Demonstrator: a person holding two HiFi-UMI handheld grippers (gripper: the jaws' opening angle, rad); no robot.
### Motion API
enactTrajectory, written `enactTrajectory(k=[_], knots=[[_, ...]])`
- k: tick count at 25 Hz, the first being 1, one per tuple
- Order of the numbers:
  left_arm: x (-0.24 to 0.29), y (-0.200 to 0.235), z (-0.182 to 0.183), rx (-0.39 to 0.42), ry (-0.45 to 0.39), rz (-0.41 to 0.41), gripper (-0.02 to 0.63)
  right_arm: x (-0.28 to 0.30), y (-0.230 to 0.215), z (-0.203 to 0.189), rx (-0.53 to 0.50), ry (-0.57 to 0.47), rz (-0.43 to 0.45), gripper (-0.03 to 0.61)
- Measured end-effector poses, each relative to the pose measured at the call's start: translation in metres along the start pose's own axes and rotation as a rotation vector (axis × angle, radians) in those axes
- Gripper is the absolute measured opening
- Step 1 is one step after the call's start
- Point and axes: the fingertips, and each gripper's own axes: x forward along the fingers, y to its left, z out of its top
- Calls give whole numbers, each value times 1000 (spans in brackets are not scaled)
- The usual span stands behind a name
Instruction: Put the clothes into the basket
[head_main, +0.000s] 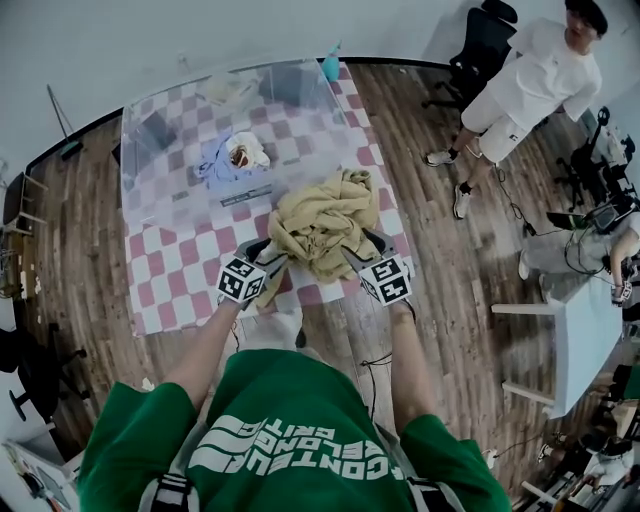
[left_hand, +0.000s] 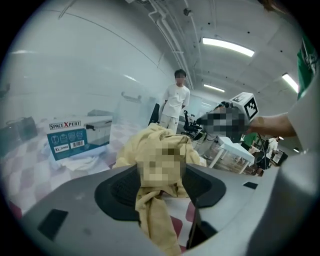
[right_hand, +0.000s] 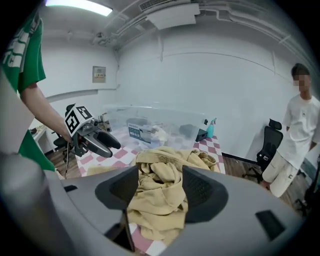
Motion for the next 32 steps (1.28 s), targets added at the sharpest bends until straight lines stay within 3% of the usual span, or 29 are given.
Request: enactTrajectory(k=[3, 6, 12, 16, 23, 32], knots=[[18, 12, -18, 7, 53, -3, 303, 23, -14, -1, -60, 39, 8, 296], [33, 24, -32, -7, 101, -9, 336, 46, -26, -1, -99, 77, 29, 326], [66, 37, -55, -37, 195, -39, 359, 91, -37, -10, -230, 170, 91, 364], [81, 40, -62, -72, 209, -57, 359, 120, -37, -22, -282, 243, 146, 371], [99, 35, -57, -123, 185, -104, 359, 153, -28, -62, -199, 366, 243, 371], [127, 25, -54, -129, 202, -139, 357, 178, -18, -83, -76, 399, 277, 368]])
